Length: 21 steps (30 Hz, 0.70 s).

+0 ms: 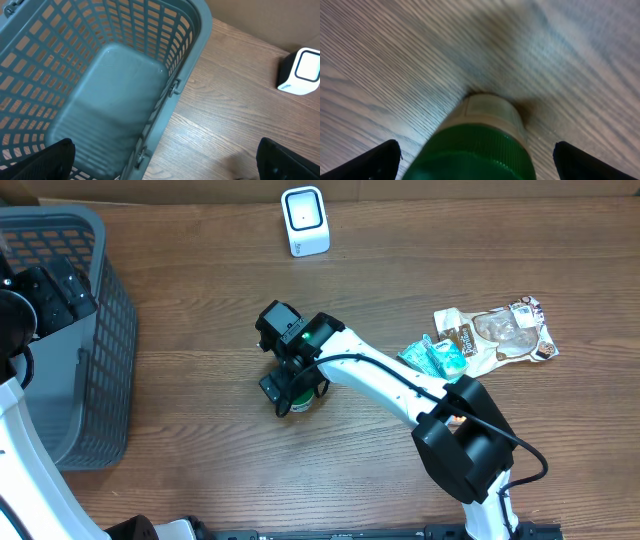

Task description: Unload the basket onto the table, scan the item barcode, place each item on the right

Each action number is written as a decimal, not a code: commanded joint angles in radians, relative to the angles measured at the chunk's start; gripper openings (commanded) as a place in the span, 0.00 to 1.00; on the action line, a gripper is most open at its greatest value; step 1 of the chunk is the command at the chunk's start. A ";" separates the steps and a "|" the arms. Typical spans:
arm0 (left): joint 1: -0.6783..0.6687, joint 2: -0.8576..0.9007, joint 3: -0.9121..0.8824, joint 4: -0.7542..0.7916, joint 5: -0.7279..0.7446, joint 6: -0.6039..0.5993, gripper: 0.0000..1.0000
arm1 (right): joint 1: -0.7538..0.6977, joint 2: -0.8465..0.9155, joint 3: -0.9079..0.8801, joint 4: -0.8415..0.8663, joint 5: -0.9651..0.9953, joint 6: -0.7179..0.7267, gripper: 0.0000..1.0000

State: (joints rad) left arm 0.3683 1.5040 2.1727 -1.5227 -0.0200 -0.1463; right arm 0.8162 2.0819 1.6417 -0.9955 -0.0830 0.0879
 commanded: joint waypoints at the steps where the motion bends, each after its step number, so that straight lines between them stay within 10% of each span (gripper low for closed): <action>1: 0.004 0.002 0.007 0.003 -0.006 0.016 1.00 | 0.007 0.001 -0.002 -0.014 -0.016 0.009 0.96; 21: 0.004 0.002 0.007 0.004 -0.006 0.016 1.00 | -0.012 -0.032 0.017 -0.085 -0.017 0.010 0.54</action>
State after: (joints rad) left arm 0.3683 1.5040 2.1727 -1.5227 -0.0200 -0.1463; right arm 0.8169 2.0823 1.6444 -1.0721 -0.0963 0.0967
